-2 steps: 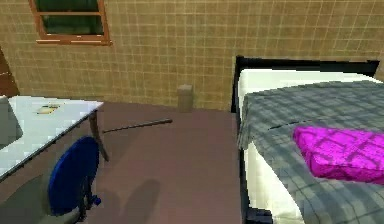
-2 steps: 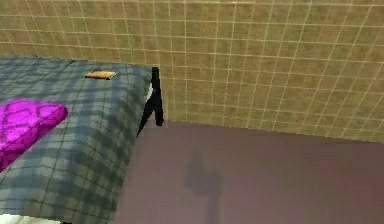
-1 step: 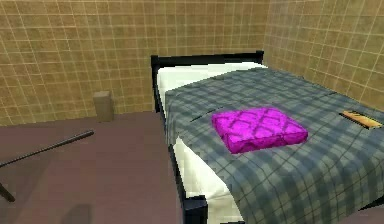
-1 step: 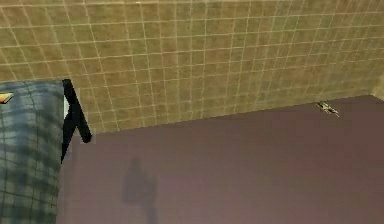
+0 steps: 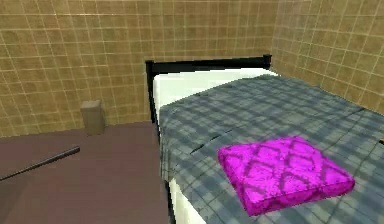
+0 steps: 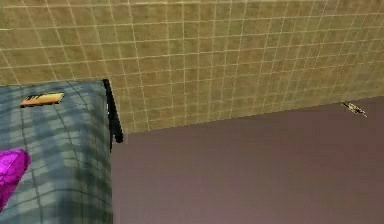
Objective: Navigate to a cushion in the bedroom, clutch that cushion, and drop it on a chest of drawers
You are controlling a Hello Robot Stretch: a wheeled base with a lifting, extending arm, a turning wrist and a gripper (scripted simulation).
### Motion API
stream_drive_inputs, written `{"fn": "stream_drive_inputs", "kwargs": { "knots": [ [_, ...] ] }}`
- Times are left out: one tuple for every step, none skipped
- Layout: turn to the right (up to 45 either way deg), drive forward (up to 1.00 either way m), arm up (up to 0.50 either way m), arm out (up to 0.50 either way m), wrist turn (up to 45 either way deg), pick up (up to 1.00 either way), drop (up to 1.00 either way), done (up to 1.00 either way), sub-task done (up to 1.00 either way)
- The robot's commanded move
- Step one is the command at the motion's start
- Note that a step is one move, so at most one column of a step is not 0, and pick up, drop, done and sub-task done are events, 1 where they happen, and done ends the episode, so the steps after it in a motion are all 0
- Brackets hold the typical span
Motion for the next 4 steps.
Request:
{"fn": "stream_drive_inputs", "kwargs": {
  "knots": [
    [-45.0, 0.0, 0.0, 0.0, 0.0, 0.0, 0.0, 0.0, 0.0],
    [-15.0, 0.0, 0.0, 0.0, 0.0, 0.0, 0.0, 0.0, 0.0],
    [0.0, 0.0, 0.5, 0.0, 0.0, 0.0, 0.0, 0.0, 0.0],
    [0.0, 0.0, 0.38, 0.0, 0.0, 0.0, 0.0, 0.0, 0.0]
  ]
}}
